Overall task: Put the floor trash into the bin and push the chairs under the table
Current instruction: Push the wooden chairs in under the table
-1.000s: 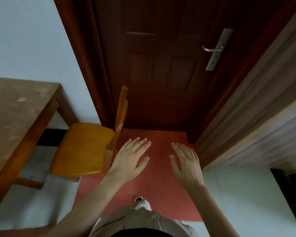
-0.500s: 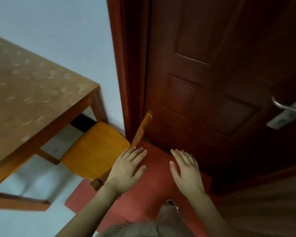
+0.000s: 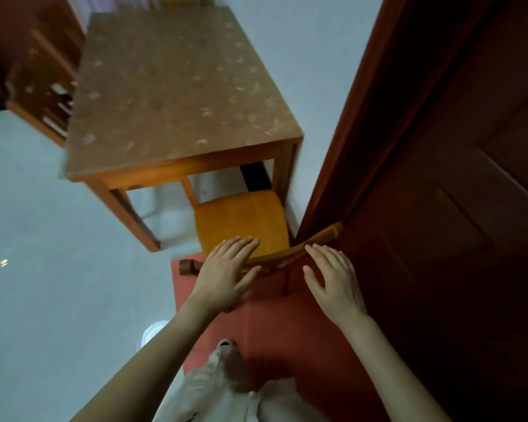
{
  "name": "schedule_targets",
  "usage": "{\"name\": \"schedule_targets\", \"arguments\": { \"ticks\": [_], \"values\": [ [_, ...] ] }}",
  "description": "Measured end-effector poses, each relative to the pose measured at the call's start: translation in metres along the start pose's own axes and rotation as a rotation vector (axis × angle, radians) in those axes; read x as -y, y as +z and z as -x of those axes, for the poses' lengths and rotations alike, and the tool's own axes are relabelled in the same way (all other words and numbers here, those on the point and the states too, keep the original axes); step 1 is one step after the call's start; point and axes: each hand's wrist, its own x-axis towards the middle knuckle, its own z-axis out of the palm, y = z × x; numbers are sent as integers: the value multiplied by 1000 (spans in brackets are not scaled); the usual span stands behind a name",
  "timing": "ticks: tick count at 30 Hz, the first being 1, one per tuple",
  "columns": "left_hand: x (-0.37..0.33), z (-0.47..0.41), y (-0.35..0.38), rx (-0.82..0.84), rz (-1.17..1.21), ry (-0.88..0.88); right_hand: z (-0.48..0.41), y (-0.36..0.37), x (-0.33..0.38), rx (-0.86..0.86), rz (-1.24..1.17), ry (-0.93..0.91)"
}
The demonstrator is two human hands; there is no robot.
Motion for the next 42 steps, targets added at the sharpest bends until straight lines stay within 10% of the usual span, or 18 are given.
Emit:
{"name": "schedule_targets", "arguments": {
  "ticks": [18, 42],
  "values": [
    [49, -11, 56, 60, -42, -266, -107, 53, -32, 484, 50, -162],
    [43, -24, 75, -224, 172, -472, -113, 63, -51, 309, -193, -189]
  ]
}}
